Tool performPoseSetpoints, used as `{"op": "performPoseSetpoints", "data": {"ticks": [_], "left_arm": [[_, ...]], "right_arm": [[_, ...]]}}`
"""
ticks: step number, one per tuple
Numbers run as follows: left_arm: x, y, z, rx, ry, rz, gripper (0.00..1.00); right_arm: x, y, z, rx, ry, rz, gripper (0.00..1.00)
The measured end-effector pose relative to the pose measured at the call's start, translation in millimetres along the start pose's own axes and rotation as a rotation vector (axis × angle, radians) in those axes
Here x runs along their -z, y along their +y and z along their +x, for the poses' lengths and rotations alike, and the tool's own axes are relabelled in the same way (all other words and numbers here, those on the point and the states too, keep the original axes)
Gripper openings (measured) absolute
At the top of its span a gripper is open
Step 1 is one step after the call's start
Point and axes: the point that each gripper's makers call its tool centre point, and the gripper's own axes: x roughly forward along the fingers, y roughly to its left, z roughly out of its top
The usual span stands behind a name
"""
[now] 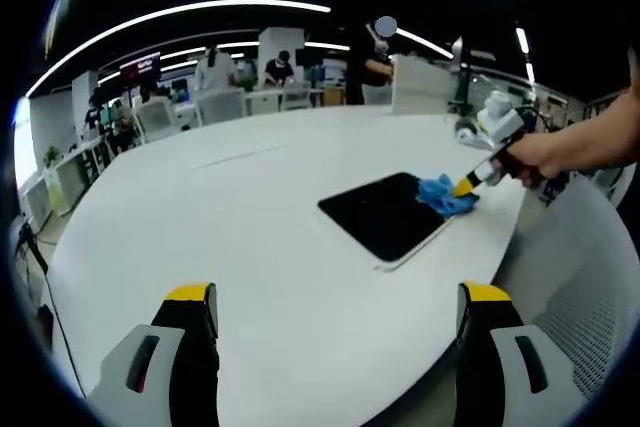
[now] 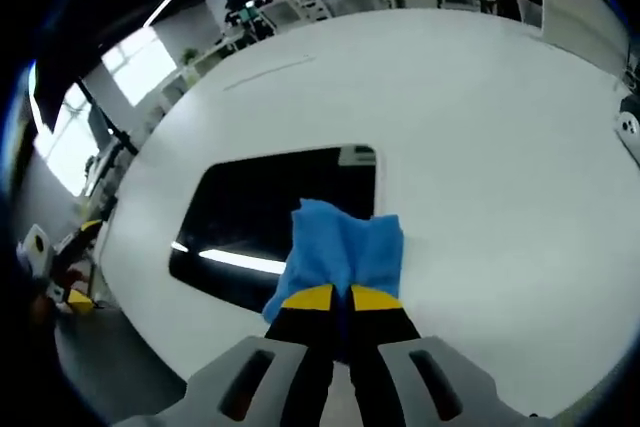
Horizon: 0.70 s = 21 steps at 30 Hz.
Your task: Wipe the mirror surface with the cleaning cloth until all visible marks leave the cleaned area.
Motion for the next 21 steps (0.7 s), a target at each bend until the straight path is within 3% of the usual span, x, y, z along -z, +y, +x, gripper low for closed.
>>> {"op": "performPoseSetpoints", "data": {"ticks": [12,21], "left_arm": [[0.7,-0.9,0.5,0.004,0.003,0.007,0.99],[-0.3,-0.2,0.0,-0.002,-0.003,0.004,0.99]], "right_arm": [[-0.7,0.6,0.7,0.000,0.006,0.006,0.00],[-0.2,4.0,1.0,0.007,0.008,0.060,0.00]]}}
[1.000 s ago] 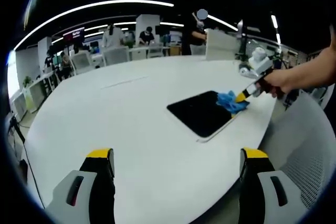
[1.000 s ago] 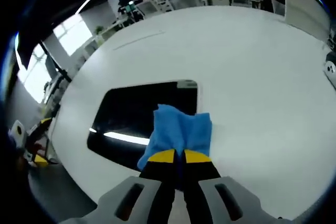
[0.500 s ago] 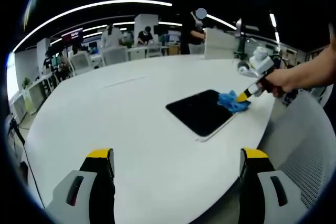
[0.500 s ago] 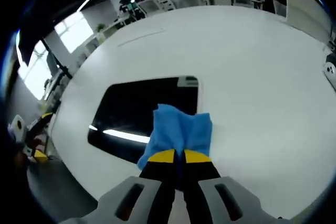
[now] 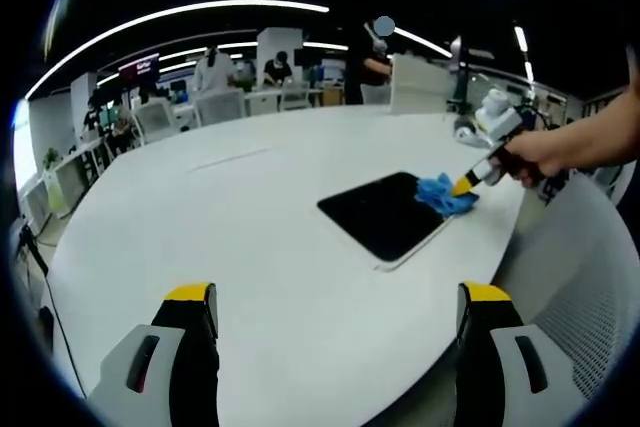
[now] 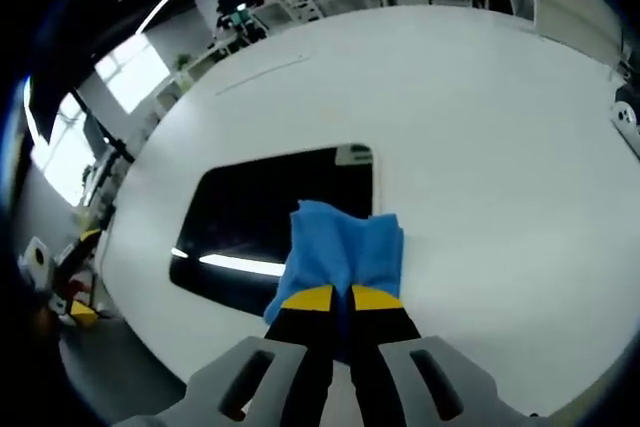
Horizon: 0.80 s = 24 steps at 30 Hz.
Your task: Wipe the mirror surface with the cleaning cloth until all visible marks leave the cleaned area.
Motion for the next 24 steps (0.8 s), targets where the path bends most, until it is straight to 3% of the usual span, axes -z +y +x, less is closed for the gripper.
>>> {"op": "performPoseSetpoints", "data": {"ticks": [16,24], "left_arm": [[-2.3,1.8,-1,-0.007,-0.015,-0.004,0.99],[-2.1,1.1,-1,-0.005,-0.012,-0.002,0.99]], "right_arm": [[1.7,30,10,-0.002,0.041,-0.014,0.00],[3.3,49,14,-0.021,0.046,-0.077,0.00]]}}
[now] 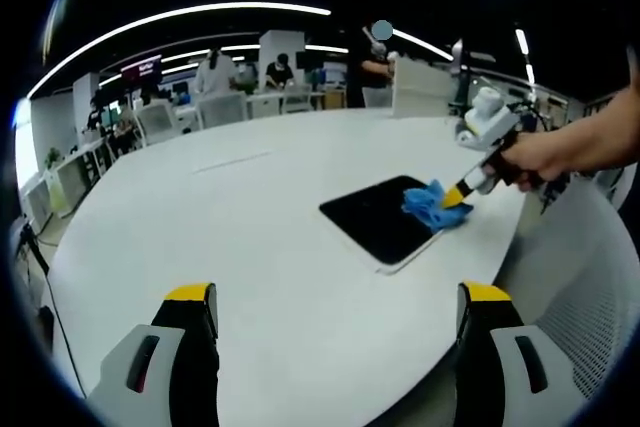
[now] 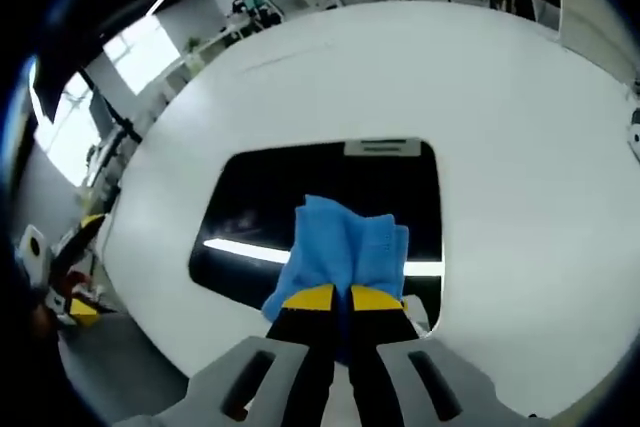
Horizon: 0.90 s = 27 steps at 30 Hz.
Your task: Wipe the mirror surface with the cleaning cloth until all visible marks leave the cleaned area.
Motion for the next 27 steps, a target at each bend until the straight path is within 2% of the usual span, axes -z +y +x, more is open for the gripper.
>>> {"op": "performPoseSetpoints", "data": {"ticks": [20,22,27], "left_arm": [[-1.9,-0.1,-1,0.002,-0.009,-0.008,1.00],[-7.3,2.0,-2,-0.001,-0.041,-0.040,1.00],[-3.8,1.3,-1,-0.001,-0.019,-0.024,1.00]], "right_arm": [[-1.4,48,16,-0.055,0.033,-0.013,0.00],[-1.5,51,17,-0.057,0.035,-0.018,0.00],[-1.7,60,19,-0.065,0.045,-0.023,0.00]]}}
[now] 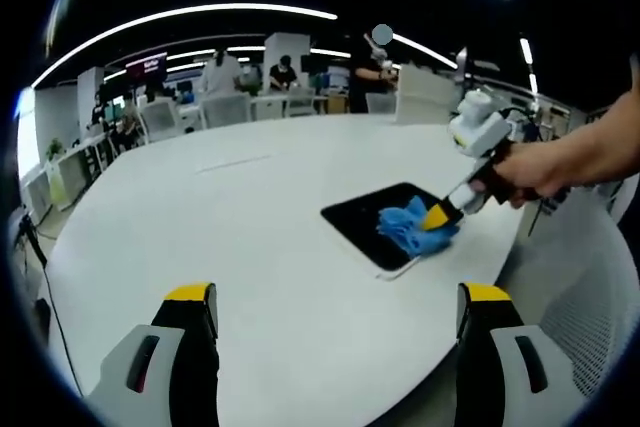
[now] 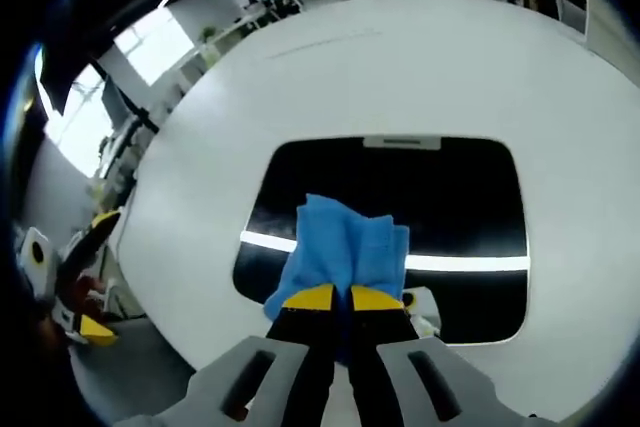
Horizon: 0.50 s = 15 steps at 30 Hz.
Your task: Wipe the mirror surface with the cleaning cloth until all visible marks leave the cleaned area.
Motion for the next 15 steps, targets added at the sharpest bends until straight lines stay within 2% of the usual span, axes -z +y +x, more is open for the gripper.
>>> {"op": "performPoseSetpoints", "data": {"ticks": [5,15], "left_arm": [[-0.4,2.5,-1,-0.016,-0.003,0.006,1.00],[0.4,0.7,0,-0.009,0.004,0.016,0.99]], "right_arm": [[-1.6,12,5,-0.014,0.008,-0.011,0.00],[-3.9,33,14,-0.044,0.022,-0.022,0.00]]}}
